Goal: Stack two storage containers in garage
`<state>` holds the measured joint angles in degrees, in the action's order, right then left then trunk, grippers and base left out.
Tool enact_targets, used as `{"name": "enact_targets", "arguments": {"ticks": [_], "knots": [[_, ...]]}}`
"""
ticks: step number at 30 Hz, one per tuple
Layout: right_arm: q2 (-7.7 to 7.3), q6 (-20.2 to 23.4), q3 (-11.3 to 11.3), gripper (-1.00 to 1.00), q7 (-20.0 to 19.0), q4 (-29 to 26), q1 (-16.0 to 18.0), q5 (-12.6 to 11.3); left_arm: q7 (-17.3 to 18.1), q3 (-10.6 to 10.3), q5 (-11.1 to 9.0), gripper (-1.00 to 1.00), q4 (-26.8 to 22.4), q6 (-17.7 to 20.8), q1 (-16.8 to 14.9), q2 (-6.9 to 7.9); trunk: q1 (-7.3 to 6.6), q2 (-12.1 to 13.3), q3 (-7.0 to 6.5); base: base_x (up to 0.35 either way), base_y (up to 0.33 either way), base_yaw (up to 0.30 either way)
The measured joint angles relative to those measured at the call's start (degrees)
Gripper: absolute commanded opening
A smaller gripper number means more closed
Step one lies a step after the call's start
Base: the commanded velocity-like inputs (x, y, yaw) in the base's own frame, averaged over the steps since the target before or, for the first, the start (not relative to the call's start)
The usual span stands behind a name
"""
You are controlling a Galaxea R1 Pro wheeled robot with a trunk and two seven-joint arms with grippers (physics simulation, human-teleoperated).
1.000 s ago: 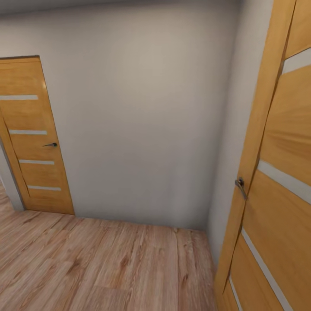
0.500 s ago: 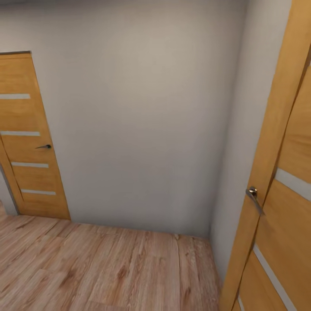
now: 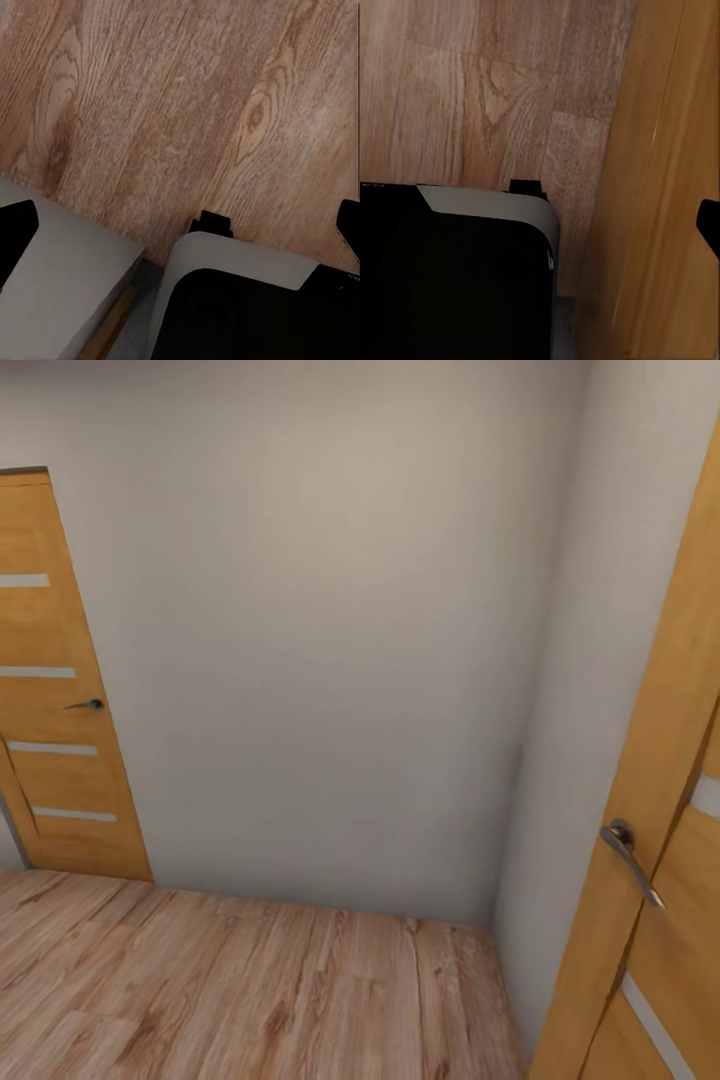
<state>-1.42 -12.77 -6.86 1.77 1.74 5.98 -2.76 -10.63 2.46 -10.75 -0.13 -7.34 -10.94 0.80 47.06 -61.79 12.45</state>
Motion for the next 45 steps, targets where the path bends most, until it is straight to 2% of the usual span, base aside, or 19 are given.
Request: {"name": "enact_targets", "arguments": {"ticks": [27, 45], "knots": [[0.03, -0.06, 0.03, 1.00, 0.06, 0.00, 0.00, -0.01, 0.00, 0.05, 0.00, 1.00, 0.00, 0.18, 0.01, 0.09, -0.01, 0.00, 0.00, 0.308, 0.000, 0.001], [0.18, -0.17, 0.04, 1.00, 0.55, 0.01, 0.01, -0.10, 0.00, 0.04, -0.01, 1.00, -0.01, 0.10, 0.01, 0.09, 0.00, 0.00, 0.00, 0.308, 0.000, 0.244]]}}
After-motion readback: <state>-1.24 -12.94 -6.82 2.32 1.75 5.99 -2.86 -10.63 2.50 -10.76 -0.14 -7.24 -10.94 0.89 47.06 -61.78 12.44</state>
